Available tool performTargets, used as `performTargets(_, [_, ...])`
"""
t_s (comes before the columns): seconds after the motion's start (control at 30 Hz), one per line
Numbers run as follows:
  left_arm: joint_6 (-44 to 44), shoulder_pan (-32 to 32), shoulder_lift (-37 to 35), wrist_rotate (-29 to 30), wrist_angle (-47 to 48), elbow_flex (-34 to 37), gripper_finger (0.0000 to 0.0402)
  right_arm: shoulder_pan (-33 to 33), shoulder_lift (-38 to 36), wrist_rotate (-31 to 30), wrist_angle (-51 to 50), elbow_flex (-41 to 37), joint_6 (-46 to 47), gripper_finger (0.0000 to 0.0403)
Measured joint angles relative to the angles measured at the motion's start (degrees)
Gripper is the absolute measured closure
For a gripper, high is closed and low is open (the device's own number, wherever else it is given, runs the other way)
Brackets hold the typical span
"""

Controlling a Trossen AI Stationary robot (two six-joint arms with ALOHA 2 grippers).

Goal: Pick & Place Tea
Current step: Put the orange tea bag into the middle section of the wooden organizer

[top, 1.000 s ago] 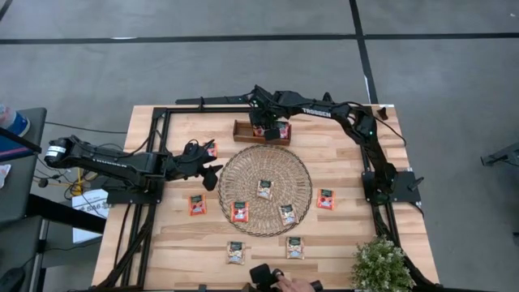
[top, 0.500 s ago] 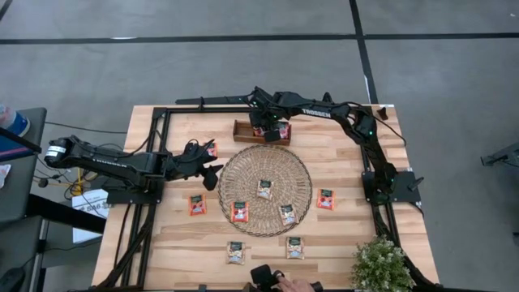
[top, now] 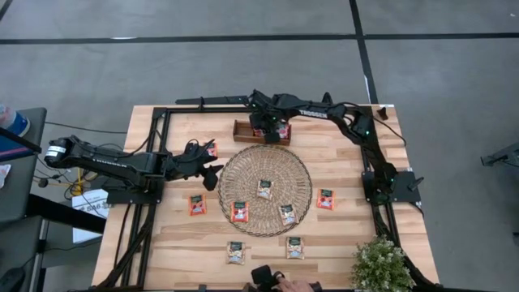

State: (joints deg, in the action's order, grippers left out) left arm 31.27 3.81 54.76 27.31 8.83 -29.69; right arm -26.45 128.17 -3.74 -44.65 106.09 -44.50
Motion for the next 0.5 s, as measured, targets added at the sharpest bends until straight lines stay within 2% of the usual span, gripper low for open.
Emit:
performTargets(0.13, [0.02, 0.0, 0.0, -1.57, -0.04, 0.0, 0.0208, 0.58, 0.29, -3.27, 0.27, 0.1, -0.15, 0.0274])
performTargets(0.33, [-0.39, 0.02, 0.0, -1.6, -0.06, 0.0, 0.0208, 0.41, 0.29, -3.51, 0.04, 0.31, 1.48, 0.0277])
performTargets(0.5, [-0.63, 0.02, 0.0, -1.6, -0.04, 0.0, 0.0208, 0.39, 0.29, -3.59, 0.17, 0.36, 1.54, 0.0301])
